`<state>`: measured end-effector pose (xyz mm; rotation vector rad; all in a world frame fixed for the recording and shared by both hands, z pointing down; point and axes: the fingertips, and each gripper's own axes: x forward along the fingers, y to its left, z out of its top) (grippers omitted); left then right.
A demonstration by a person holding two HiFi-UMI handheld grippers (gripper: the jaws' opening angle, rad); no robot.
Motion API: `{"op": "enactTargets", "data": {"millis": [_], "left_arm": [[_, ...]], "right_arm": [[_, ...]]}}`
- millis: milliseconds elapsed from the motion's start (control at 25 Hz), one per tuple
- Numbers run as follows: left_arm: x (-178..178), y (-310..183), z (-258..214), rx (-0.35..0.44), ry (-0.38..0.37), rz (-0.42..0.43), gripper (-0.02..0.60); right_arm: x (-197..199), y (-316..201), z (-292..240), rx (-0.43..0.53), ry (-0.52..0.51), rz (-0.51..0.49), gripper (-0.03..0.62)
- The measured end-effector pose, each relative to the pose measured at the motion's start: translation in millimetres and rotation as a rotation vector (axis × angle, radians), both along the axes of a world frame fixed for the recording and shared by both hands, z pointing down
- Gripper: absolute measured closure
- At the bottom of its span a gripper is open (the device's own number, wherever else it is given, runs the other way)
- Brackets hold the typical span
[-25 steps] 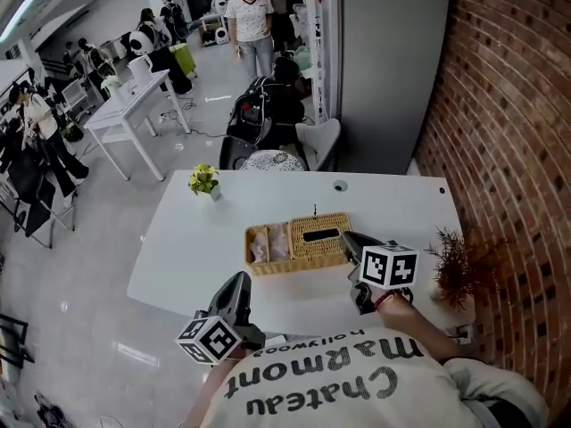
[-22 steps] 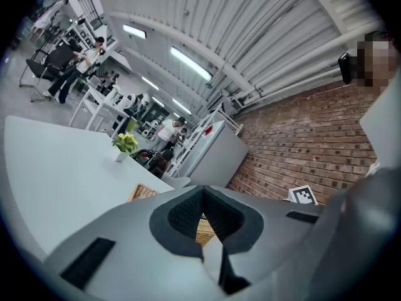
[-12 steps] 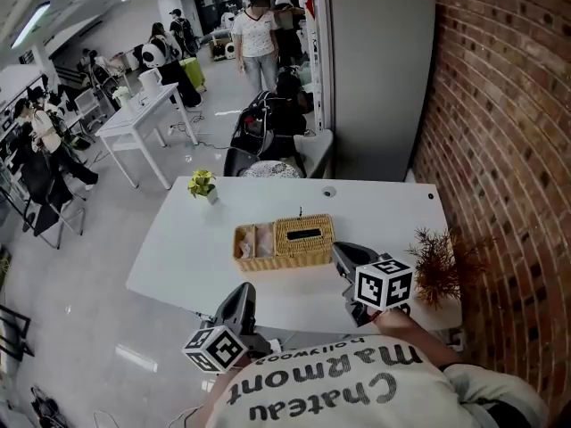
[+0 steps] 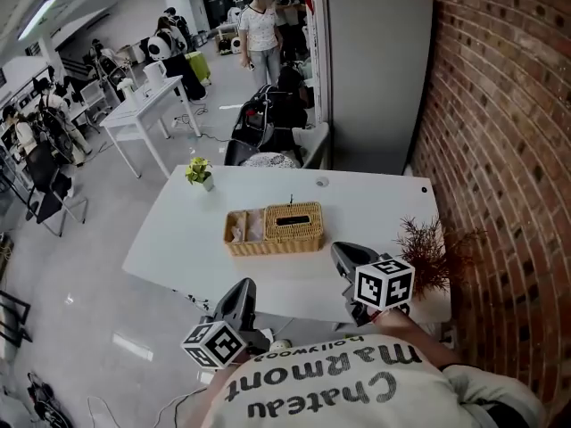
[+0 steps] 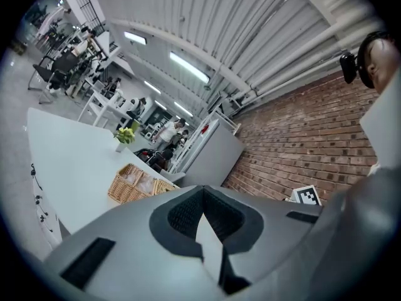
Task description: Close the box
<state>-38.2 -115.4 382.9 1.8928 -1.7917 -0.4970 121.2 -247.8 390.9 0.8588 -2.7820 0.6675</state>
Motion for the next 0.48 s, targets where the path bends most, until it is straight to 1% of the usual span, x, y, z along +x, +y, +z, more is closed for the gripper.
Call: {"op": "enactTargets", "data": {"millis": [200, 480], "left_arm": [[12.5, 12.5, 0.7, 0.001, -0.006, -0.017, 0.581], [30.0, 28.3, 6.4, -0.014, -0.003, -0.02, 0.581]], "right_arm": [[10.7, 10.6, 3.7, 0.0, 0.002, -0.02, 0.591], [26.0, 22.5, 5.0, 0.005, 0.011, -0.026, 0.591]]}}
